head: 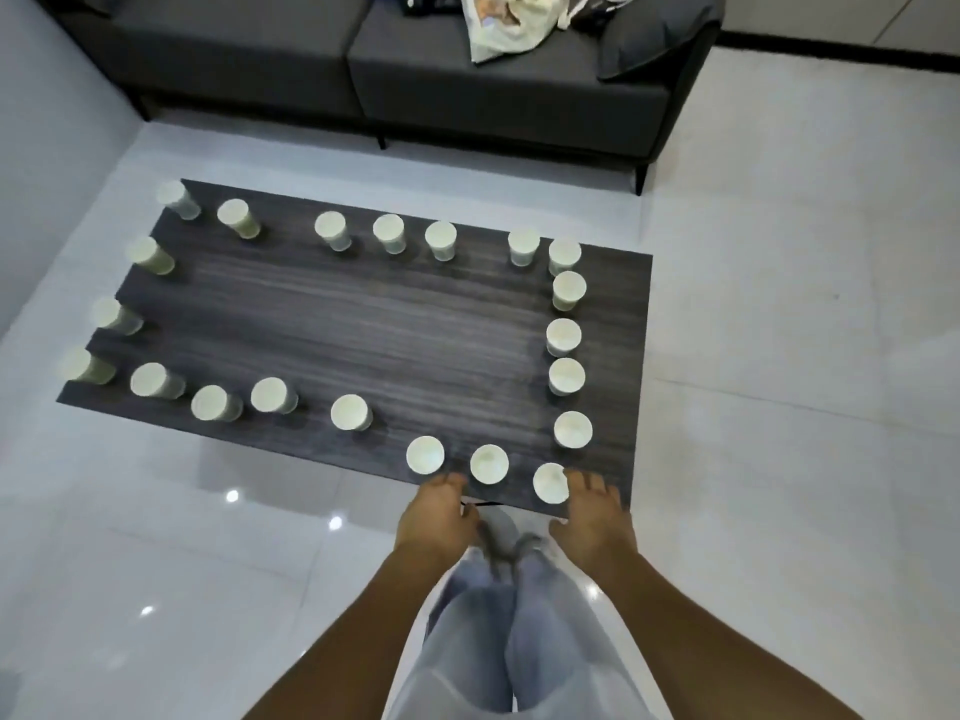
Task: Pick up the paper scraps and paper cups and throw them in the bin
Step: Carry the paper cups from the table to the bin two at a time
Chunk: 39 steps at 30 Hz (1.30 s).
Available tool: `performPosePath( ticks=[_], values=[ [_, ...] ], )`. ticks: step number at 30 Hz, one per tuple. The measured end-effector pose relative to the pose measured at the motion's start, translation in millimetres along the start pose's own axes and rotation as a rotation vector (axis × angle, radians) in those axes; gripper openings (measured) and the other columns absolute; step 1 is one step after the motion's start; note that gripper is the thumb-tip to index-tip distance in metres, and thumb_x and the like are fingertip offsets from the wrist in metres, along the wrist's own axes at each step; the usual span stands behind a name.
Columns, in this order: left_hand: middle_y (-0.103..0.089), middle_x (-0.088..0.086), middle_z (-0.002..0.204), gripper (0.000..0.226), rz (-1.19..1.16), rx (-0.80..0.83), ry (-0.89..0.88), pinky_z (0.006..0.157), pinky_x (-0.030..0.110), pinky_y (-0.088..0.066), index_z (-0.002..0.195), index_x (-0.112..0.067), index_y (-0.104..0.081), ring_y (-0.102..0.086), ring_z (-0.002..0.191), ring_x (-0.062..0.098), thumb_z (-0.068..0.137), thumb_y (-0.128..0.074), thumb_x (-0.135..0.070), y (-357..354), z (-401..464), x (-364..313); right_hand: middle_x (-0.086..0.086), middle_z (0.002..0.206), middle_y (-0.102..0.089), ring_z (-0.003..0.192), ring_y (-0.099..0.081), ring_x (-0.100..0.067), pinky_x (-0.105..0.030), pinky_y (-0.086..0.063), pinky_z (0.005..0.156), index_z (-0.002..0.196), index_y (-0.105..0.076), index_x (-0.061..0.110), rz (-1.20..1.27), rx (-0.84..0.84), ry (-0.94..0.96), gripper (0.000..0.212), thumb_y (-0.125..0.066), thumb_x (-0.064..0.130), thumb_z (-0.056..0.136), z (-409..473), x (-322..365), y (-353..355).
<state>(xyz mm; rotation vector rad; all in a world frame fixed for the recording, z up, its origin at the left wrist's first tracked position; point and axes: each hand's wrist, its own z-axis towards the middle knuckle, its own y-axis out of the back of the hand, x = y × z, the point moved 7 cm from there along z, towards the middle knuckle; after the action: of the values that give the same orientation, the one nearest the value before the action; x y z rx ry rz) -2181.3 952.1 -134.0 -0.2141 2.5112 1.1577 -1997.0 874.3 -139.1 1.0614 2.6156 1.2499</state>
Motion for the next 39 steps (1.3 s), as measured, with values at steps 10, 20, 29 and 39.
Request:
performPosePath(
  ticks=[10, 20, 29, 39],
  values=[
    [-0.046, 0.000, 0.136, 0.049, 0.048, 0.036, -0.104, 0.096, 0.032, -0.047, 0.133, -0.019, -0.044, -0.041, 0.125, 0.019, 0.088, -0.061, -0.026, -78.3, 99.8, 1.4, -0.003, 0.155, -0.019, 0.139, -0.021, -0.028, -0.044, -0.036, 0.106, 0.151, -0.019, 0.026, 0.061, -0.004, -0.061, 0.082, -0.067, 0.023, 0.085, 107.1, -29.3, -68.4],
    [-0.013, 0.003, 0.156, 0.072, 0.267, 0.039, -0.095, 0.105, 0.045, -0.039, 0.146, -0.030, -0.024, -0.013, 0.143, 0.029, 0.086, -0.064, -0.038, -146.6, 162.4, 20.0, -0.003, 0.153, -0.028, 0.138, -0.026, -0.027, -0.042, -0.038, 0.108, 0.148, -0.029, 0.026, 0.177, -0.044, 0.002, 0.078, -0.073, 0.021, 0.084, 156.5, -42.8, -140.9],
    [-0.040, 0.002, 0.138, 0.063, 0.282, 0.063, -0.180, 0.091, 0.037, -0.048, 0.136, -0.025, -0.038, -0.040, 0.122, 0.025, 0.081, -0.069, -0.020, -131.5, 142.0, 2.2, 0.000, 0.151, -0.034, 0.137, -0.034, -0.023, -0.035, -0.037, 0.109, 0.147, -0.031, 0.026, 0.195, -0.045, 0.011, 0.075, -0.071, 0.034, 0.085, 131.6, -45.1, -120.4],
    [-0.044, 0.004, 0.134, 0.062, 0.298, 0.121, -0.352, 0.093, 0.035, -0.042, 0.134, -0.023, -0.044, -0.038, 0.122, 0.025, 0.077, -0.070, -0.024, -67.4, 90.9, -72.1, -0.003, 0.148, -0.032, 0.131, -0.034, -0.026, -0.036, -0.044, 0.101, 0.148, -0.027, 0.026, 0.239, -0.149, -0.077, 0.075, -0.069, 0.017, 0.086, 43.2, -29.7, -26.7]
  ],
)
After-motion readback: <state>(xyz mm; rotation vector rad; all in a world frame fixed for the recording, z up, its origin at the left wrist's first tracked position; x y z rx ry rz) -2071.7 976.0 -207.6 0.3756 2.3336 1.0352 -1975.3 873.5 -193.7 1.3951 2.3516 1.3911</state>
